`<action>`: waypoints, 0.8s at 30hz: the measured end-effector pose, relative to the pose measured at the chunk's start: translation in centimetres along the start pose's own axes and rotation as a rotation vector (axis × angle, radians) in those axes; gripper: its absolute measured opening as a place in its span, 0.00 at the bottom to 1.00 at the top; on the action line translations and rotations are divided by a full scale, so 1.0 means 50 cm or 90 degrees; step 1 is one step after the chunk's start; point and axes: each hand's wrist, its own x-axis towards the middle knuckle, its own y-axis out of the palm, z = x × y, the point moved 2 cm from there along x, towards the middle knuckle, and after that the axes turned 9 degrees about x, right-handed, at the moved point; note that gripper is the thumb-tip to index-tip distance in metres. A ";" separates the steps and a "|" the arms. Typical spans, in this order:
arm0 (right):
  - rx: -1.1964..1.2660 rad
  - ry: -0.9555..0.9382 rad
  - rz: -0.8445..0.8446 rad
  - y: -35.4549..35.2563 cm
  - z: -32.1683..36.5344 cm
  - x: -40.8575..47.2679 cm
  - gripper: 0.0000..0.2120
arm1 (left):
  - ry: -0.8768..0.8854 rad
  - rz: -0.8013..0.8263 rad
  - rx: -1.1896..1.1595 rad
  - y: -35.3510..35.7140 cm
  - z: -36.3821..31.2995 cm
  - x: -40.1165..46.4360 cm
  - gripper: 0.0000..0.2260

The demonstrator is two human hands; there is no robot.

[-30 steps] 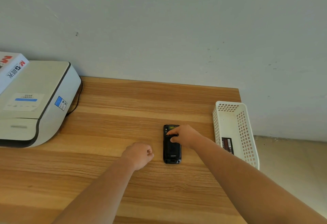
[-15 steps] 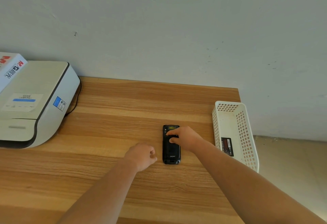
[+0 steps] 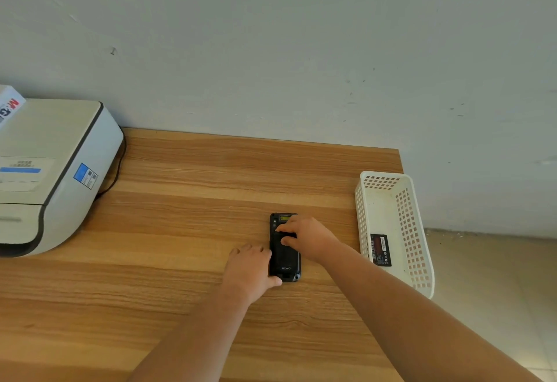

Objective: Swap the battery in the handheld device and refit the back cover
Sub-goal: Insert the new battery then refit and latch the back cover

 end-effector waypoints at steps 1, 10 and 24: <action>0.000 -0.004 -0.007 0.002 -0.001 -0.001 0.19 | 0.001 -0.003 0.007 0.000 0.000 0.001 0.26; -0.014 -0.036 -0.065 0.018 -0.009 0.000 0.19 | 0.018 0.010 0.043 -0.004 0.002 0.007 0.26; 0.138 0.082 -0.195 -0.008 -0.071 -0.017 0.18 | -0.078 0.019 -0.159 -0.031 0.025 0.029 0.21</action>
